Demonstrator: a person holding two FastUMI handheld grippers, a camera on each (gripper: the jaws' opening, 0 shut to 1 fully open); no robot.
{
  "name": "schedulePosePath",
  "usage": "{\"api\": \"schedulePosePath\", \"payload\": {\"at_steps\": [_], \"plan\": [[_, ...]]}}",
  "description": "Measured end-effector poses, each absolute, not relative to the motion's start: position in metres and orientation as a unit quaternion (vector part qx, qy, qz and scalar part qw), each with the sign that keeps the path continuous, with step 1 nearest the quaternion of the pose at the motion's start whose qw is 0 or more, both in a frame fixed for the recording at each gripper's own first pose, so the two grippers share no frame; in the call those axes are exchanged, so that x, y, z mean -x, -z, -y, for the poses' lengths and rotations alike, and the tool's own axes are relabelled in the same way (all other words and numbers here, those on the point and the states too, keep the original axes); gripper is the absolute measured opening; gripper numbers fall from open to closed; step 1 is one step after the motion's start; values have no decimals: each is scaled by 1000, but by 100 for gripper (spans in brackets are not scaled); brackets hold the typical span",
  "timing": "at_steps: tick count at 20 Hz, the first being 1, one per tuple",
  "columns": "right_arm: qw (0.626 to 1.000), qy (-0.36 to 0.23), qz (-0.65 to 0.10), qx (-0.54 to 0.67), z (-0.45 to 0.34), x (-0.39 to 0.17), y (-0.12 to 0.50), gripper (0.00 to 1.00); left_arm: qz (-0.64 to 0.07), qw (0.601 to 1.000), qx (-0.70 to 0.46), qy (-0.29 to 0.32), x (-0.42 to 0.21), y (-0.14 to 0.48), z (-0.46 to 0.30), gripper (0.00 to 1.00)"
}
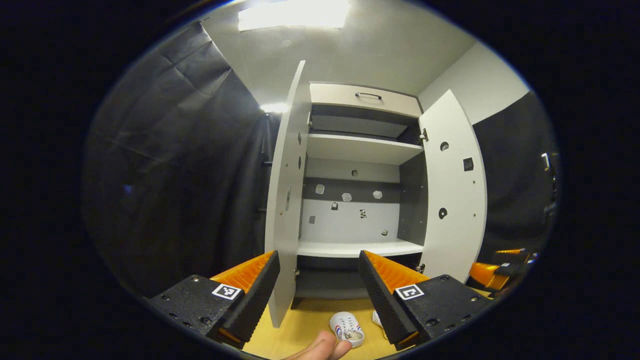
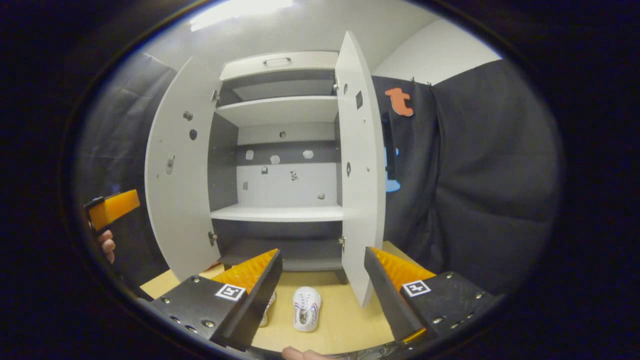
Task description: Grab one shoe with the right hand and put it into the shoe cabinet, grab the other shoe with the left hand and put it into the shoe cabinet; then close the right door with the right hand and the left door with the left hand.
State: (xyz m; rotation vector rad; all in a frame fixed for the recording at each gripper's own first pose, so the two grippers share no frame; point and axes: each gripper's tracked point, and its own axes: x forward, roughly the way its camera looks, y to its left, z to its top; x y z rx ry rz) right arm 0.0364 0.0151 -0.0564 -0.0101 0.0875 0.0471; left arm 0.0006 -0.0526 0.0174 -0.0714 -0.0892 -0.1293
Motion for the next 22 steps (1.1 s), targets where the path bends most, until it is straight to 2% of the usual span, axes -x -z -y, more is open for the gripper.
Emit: {"api": "schedulePosePath", "payload": {"at_steps": [4,5,6,8,9,10,11,14,15,16,18,21,22], "plan": [[995,-45,-87,17,-43,-65,114,98,42,997,23,66,-1,-8,51,96],[993,-50,-104,14,-49,-73,132,94,45,997,23,62,-3,-9,48,93],[991,-55,-122,15,-55,-79,152,98,44,997,24,62,-3,-8,48,96],[985,-54,-161,23,-65,-92,194,98,38,997,29,64,-4,-3,47,96],[982,-50,-180,27,-68,-97,217,94,35,997,31,64,-5,1,42,96],[979,-50,-194,23,-72,-101,236,94,32,997,33,63,-4,6,37,96],[976,-50,-211,17,-77,-106,254,98,28,997,34,62,-2,10,30,96],[968,-30,-248,38,-78,-123,307,99,15,998,37,58,-7,18,21,96],[966,-22,-254,47,-80,-128,320,94,12,997,38,59,-9,20,22,96],[964,-24,-260,47,-84,-133,330,99,8,998,38,58,-11,22,21,96],[958,-34,-283,25,-98,-134,351,97,8,997,39,67,-13,25,25,96],[951,-19,-307,16,-95,-142,375,75,-10,989,69,127,-14,43,58,96],[948,-20,-316,9,-98,-144,384,75,-24,987,68,145,-14,53,67,96]]}}
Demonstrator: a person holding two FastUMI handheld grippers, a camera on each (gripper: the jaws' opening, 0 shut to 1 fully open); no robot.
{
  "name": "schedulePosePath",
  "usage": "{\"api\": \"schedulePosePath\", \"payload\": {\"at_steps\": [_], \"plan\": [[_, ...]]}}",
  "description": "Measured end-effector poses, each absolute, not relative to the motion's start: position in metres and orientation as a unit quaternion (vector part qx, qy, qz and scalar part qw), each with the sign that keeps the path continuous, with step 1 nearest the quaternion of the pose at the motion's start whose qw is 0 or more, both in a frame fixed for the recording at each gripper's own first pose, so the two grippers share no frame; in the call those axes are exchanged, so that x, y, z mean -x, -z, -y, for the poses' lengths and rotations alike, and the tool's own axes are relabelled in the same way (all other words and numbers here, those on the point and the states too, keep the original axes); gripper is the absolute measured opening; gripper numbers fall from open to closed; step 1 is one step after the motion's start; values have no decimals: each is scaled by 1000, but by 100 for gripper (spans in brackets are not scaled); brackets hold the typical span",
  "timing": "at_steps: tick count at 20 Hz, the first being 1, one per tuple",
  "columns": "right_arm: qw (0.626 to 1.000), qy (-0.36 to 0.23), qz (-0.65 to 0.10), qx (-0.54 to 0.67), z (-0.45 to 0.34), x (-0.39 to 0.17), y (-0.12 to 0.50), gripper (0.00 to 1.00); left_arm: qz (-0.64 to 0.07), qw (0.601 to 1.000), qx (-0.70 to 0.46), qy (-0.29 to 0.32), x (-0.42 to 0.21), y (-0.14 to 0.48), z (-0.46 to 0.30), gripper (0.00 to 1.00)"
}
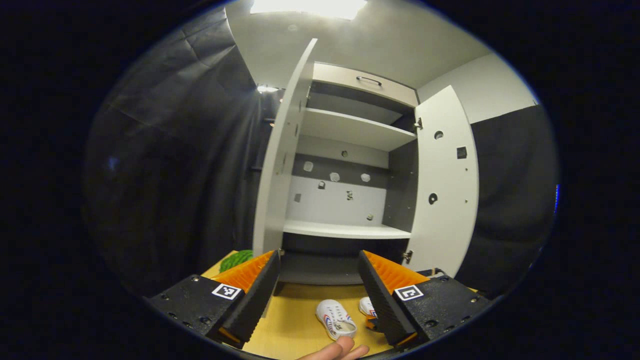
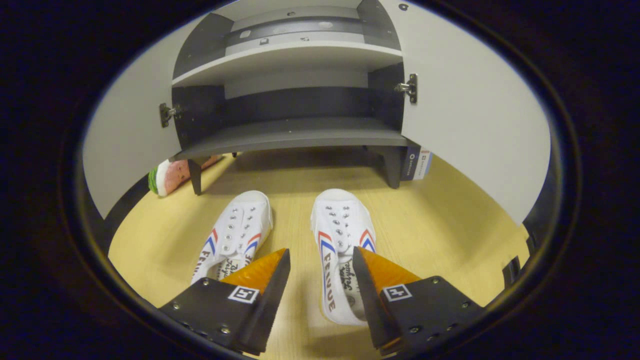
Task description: Grab one shoe with the right hand and put it into the shoe cabinet, grab the other shoe with the left hand and put it into the shoe cabinet; then close the right door with the right hand and the left door with the left hand.
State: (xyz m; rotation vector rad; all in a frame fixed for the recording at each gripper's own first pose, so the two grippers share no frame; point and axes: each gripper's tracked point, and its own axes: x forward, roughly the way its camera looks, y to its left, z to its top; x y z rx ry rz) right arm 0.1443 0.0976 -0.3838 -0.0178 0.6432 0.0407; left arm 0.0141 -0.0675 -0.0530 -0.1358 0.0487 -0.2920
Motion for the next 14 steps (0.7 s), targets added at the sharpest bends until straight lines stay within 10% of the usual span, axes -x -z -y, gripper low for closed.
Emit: {"api": "schedulePosePath", "payload": {"at_steps": [5,7,14], "plan": [[948,-55,-310,37,-91,-158,405,57,-41,987,50,144,-33,74,73,96],[952,-63,-301,10,-87,-159,402,24,-48,986,57,150,-38,81,77,96],[947,-123,-295,-15,-96,-160,402,5,-71,986,58,141,-53,99,79,96]]}}
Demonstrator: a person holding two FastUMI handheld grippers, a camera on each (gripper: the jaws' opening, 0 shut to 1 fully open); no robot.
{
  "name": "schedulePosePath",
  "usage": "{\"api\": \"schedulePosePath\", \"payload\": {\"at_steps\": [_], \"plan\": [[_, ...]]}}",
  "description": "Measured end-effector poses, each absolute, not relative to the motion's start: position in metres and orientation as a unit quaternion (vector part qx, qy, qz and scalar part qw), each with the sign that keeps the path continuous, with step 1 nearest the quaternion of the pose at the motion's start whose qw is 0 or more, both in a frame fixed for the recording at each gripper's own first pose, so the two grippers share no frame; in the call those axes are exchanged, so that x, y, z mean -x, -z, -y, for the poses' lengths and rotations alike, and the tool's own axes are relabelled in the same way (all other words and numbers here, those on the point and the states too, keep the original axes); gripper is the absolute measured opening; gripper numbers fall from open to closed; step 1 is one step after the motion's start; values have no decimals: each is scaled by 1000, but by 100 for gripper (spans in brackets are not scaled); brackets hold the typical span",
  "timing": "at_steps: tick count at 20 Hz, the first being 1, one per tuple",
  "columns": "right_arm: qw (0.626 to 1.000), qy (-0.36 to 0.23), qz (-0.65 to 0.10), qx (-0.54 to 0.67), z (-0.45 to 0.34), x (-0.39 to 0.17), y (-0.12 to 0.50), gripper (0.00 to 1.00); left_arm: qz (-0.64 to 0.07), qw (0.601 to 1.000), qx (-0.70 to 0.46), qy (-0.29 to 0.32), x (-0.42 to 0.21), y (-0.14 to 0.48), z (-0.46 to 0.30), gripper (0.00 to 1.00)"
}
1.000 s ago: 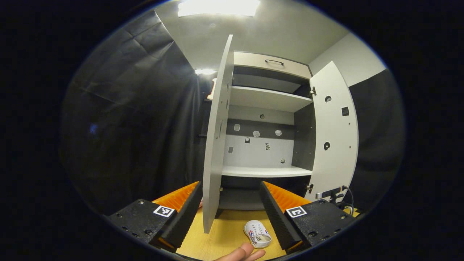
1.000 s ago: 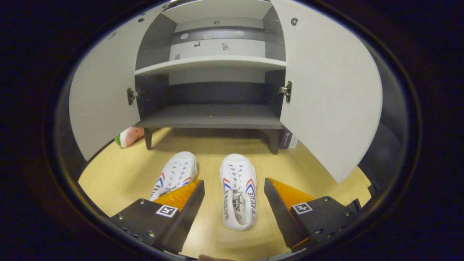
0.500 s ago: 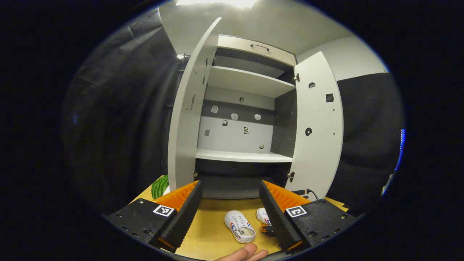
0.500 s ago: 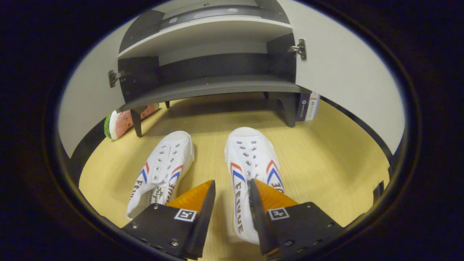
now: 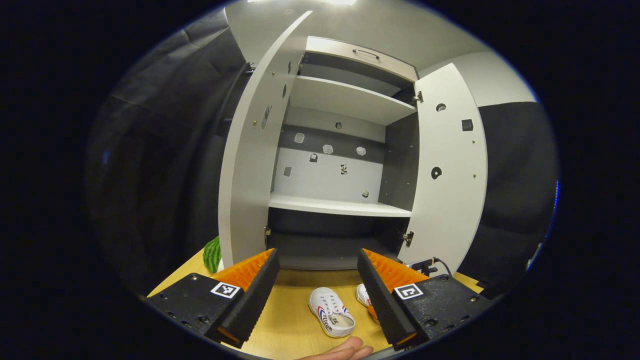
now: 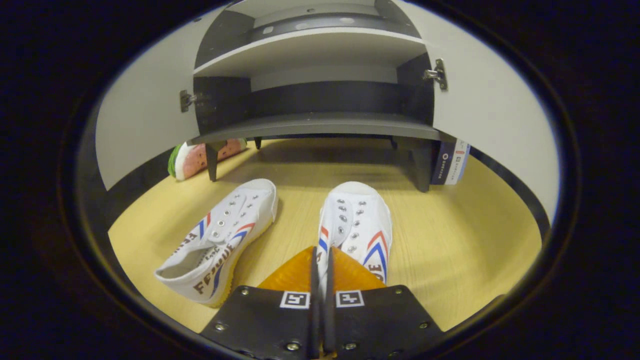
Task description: Grab one shoe with the right hand and put it into the shoe cabinet, grab the other shoe with the left hand and put it into the shoe cabinet; then close the right door with the right hand and the left door with the left hand.
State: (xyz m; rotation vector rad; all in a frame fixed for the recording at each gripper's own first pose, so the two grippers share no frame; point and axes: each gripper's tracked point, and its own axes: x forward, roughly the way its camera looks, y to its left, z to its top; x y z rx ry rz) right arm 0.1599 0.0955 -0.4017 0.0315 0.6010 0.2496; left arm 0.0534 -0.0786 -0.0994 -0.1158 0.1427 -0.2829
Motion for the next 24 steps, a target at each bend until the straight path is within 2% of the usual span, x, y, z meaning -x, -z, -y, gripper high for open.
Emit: {"api": "schedulePosePath", "payload": {"at_steps": [4,8,11,12,14,15,17,18,19,20,21,24], "plan": [[954,-126,-264,-66,-94,-155,389,5,-84,987,40,129,-48,107,64,96],[967,-106,-227,-54,-91,-148,363,5,-80,989,35,115,-45,105,53,96],[955,-91,-276,-58,-92,-144,376,4,-76,990,33,113,-44,104,50,96],[953,-88,-282,-59,-92,-142,377,4,-76,990,33,115,-43,105,50,92],[951,-59,-299,-56,-93,-140,386,4,-76,990,30,118,-41,108,50,96],[947,-70,-308,-51,-103,-134,388,27,-78,990,31,118,-42,110,49,96],[949,-39,-312,9,-92,-140,397,41,-82,989,39,120,-44,114,50,96],[950,-29,-310,28,-93,-144,400,42,-85,988,42,123,-46,117,51,96],[953,-36,-301,4,-96,-149,399,31,-88,987,43,125,-48,119,53,96],[949,-39,-311,-16,-100,-151,398,10,-90,987,43,127,-50,121,54,96],[947,-51,-315,-34,-96,-147,399,4,-92,987,41,129,-54,123,57,96],[947,-64,-300,-92,-95,-147,399,1,-104,984,32,140,-63,128,66,96]]}}
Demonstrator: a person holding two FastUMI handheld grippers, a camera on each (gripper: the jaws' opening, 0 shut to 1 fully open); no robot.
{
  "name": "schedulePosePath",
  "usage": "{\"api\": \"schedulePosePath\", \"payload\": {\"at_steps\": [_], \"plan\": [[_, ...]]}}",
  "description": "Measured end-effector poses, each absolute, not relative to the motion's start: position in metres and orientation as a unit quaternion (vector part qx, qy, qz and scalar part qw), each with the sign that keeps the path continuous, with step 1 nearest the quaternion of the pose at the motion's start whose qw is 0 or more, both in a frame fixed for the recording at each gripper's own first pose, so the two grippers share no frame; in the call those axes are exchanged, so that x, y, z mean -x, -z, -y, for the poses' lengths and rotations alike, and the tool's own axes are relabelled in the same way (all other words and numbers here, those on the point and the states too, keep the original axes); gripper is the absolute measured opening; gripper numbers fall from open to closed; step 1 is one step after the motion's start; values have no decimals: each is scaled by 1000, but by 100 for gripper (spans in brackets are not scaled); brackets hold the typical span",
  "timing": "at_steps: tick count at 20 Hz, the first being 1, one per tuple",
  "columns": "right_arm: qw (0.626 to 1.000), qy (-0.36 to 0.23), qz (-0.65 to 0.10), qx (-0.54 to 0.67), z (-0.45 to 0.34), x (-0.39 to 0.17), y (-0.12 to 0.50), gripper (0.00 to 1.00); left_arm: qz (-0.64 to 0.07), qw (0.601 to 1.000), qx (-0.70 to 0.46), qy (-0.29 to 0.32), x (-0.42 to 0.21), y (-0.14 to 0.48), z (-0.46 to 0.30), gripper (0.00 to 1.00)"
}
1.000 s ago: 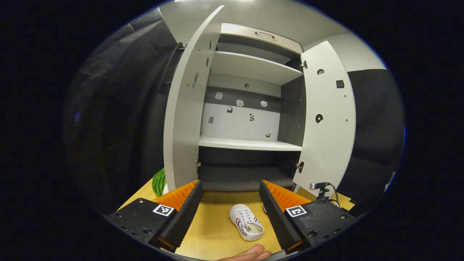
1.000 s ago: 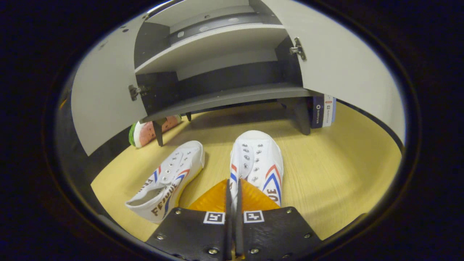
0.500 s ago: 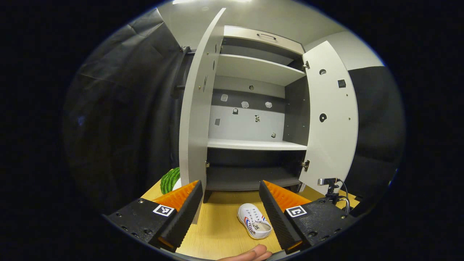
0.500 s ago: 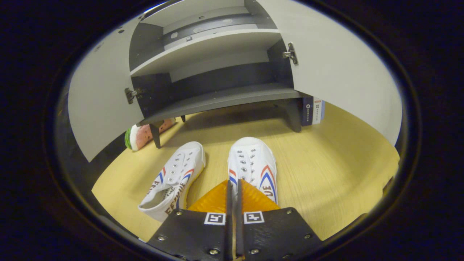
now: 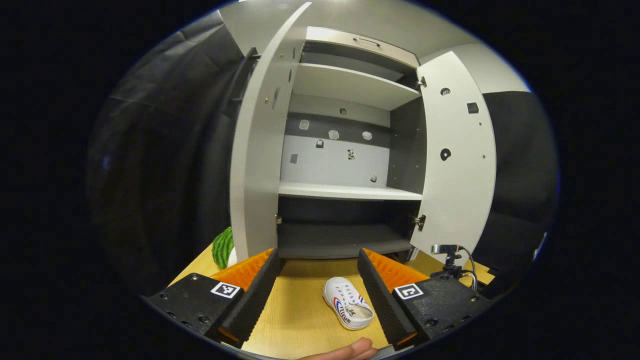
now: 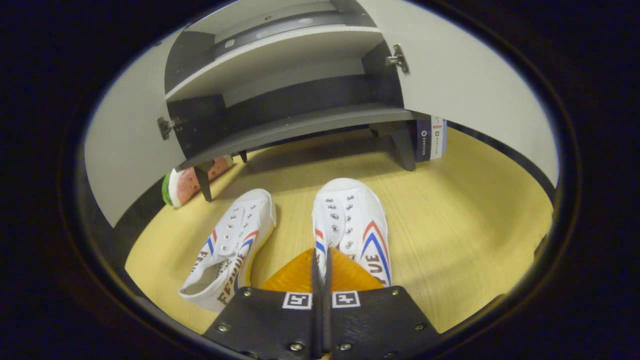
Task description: Grab one shoe with the right hand and put it into the shoe cabinet, grab the other shoe with the left hand and put it into the shoe cabinet; then close the right door with the right hand and the left door with the left hand.
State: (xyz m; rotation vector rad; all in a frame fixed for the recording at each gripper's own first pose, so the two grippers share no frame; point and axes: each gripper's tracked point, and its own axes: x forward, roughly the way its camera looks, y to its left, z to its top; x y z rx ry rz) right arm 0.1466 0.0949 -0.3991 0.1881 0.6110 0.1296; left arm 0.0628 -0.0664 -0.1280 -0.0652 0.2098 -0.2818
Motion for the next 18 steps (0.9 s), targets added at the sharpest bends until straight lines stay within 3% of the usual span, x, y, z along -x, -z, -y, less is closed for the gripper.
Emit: {"api": "schedulePosePath", "payload": {"at_steps": [4,10,18], "plan": [[944,-79,-283,-150,-99,-134,385,1,-112,981,28,155,-77,130,78,96],[960,-73,-236,-134,-92,-124,342,0,-106,980,0,171,-92,127,93,96],[982,-84,-156,-60,-88,-136,222,0,-119,980,8,161,-111,130,89,96]]}}
